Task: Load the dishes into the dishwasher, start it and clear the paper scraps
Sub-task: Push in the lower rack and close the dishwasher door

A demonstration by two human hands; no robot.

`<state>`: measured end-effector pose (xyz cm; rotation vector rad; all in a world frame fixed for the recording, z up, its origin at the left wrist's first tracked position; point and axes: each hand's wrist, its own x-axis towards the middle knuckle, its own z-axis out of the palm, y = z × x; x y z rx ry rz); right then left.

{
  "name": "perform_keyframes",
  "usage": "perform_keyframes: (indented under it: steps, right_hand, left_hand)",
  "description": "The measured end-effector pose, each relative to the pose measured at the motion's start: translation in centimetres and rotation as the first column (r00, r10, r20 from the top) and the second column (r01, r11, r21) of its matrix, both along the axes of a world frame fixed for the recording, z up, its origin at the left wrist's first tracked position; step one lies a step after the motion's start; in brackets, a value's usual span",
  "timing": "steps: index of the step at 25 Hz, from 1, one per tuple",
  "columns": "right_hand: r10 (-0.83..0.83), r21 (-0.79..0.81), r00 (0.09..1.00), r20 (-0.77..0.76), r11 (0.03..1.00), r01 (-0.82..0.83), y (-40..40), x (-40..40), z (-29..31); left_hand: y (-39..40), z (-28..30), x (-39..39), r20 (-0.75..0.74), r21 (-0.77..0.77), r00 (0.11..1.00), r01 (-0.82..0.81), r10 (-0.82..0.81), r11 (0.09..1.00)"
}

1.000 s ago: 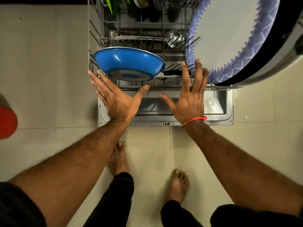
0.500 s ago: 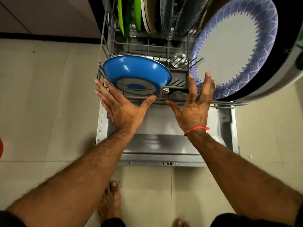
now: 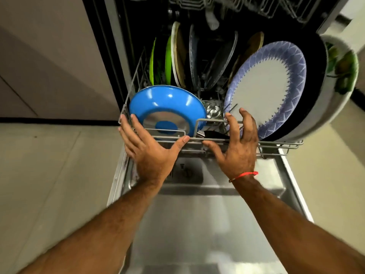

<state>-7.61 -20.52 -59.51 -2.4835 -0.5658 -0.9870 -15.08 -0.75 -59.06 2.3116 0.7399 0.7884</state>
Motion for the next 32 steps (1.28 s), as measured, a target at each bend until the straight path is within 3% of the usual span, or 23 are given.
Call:
perform_keyframes:
  steps: [4, 11, 18, 32]
  right_hand:
    - [-0.016, -0.032, 0.993, 0.117, 0.999, 0.019, 0.8, 3.4, -0.8]
    - [-0.11, -0.162, 0.992, -0.068, 0.982, 0.098, 2.2, 7.8, 0.5]
    - [-0.107, -0.221, 0.965, -0.238, 0.974, 0.053, 2.7, 10.6, 2.2]
    - [-0.14, -0.281, 0.943, -0.301, 0.958, 0.053, 4.5, 15.7, 3.7]
  left_hand:
    - [1.1, -0.8, 3.4, 0.042, 0.058, 0.999, -0.01, 0.008, 0.998]
    - [2.7, -0.3, 8.9, 0.038, 0.07, 0.999, 0.004, -0.007, 0.998]
    - [4.3, 0.8, 11.9, -0.105, 0.009, 0.99, 0.098, -0.096, 0.995]
    - [7.0, 2.2, 18.1, -0.359, 0.006, 0.926, 0.126, -0.116, 0.992]
